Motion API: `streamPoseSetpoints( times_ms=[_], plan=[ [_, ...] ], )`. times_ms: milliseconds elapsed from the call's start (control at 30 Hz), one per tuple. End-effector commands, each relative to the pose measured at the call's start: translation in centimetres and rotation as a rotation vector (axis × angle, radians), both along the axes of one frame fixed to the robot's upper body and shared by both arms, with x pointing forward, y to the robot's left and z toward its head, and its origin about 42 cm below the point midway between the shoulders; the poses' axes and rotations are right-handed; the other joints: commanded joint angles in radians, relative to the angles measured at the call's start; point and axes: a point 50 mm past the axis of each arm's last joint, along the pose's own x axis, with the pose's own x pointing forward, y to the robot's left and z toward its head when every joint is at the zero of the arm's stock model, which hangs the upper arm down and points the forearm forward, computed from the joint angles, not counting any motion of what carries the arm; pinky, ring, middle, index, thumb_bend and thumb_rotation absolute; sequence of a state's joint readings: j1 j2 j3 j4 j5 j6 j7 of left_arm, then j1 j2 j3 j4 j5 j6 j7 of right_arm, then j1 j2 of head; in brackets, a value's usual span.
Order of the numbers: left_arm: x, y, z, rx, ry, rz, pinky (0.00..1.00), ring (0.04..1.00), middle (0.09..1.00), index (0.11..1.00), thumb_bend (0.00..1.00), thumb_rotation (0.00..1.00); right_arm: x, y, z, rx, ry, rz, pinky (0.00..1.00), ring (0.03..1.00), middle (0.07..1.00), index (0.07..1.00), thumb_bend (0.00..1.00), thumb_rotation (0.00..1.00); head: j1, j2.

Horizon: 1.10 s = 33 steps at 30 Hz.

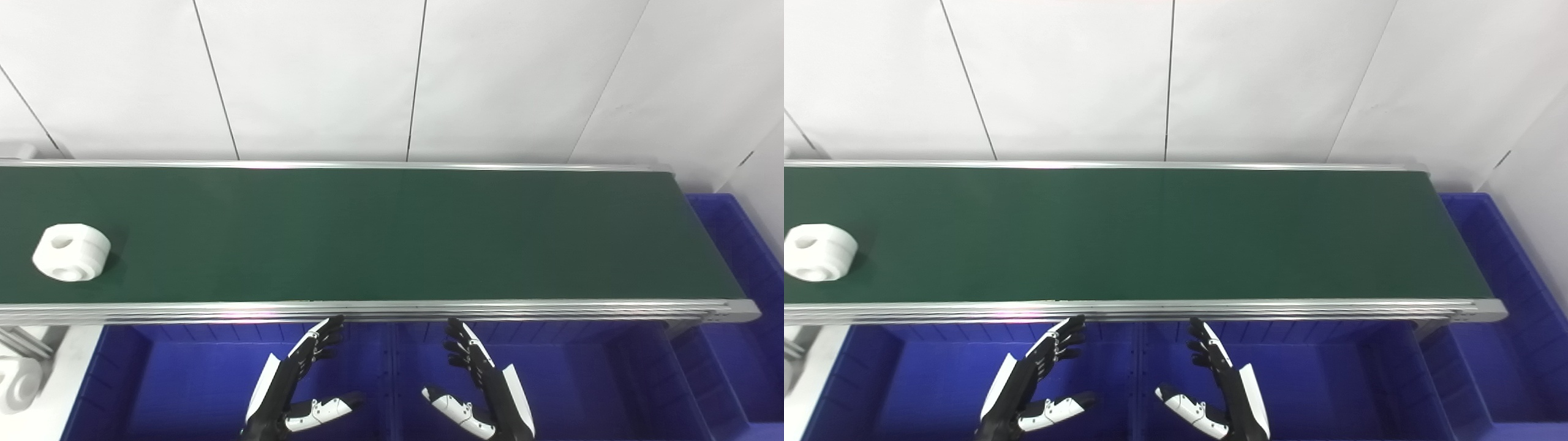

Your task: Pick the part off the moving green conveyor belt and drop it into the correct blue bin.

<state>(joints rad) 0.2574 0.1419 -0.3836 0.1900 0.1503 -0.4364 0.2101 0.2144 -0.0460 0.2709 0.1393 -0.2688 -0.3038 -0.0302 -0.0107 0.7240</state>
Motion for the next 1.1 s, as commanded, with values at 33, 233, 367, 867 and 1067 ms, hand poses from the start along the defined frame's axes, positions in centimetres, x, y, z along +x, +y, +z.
streamPoseSetpoints(
  times_ms=[33, 233, 367, 867, 1067],
  plan=[
    [0.7, -0.4, 0.8, -0.024, -0.057, -0.013, 0.78, 0.837, 0.873, 0.864, 0.78, 0.50, 0.7, 0.4, 1.0, 0.035, -0.082, 0.017, 0.81, 0.863, 0.903, 0.935, 0.77, 0.56, 0.001, 0.000],
    [0.8, -0.4, 0.8, -0.015, -0.061, -0.016, 0.78, 0.837, 0.873, 0.867, 0.79, 0.53, 0.7, 0.4, 1.1, 0.018, -0.096, 0.020, 0.80, 0.859, 0.904, 0.938, 0.79, 0.64, 0.000, 0.000],
    [0.8, -0.4, 0.8, -0.006, -0.065, -0.017, 0.78, 0.842, 0.877, 0.872, 0.79, 0.54, 0.7, 0.3, 1.1, -0.004, -0.105, 0.027, 0.80, 0.866, 0.916, 0.949, 0.82, 0.72, 0.001, -0.001],
    [0.9, -0.6, 0.8, 0.005, -0.071, -0.039, 0.79, 0.856, 0.888, 0.893, 0.79, 0.59, 0.5, -0.1, 1.1, -0.017, -0.115, 0.049, 0.84, 0.901, 0.946, 0.977, 0.81, 0.78, 0.073, -0.007],
    [0.8, -1.8, 1.2, -0.003, -0.093, -0.036, 0.77, 0.838, 0.872, 0.882, 0.77, 0.57, 0.3, -1.2, 1.0, -0.002, -0.100, 0.042, 0.86, 0.904, 0.941, 0.976, 0.80, 0.77, 0.236, -0.040]
  ],
)
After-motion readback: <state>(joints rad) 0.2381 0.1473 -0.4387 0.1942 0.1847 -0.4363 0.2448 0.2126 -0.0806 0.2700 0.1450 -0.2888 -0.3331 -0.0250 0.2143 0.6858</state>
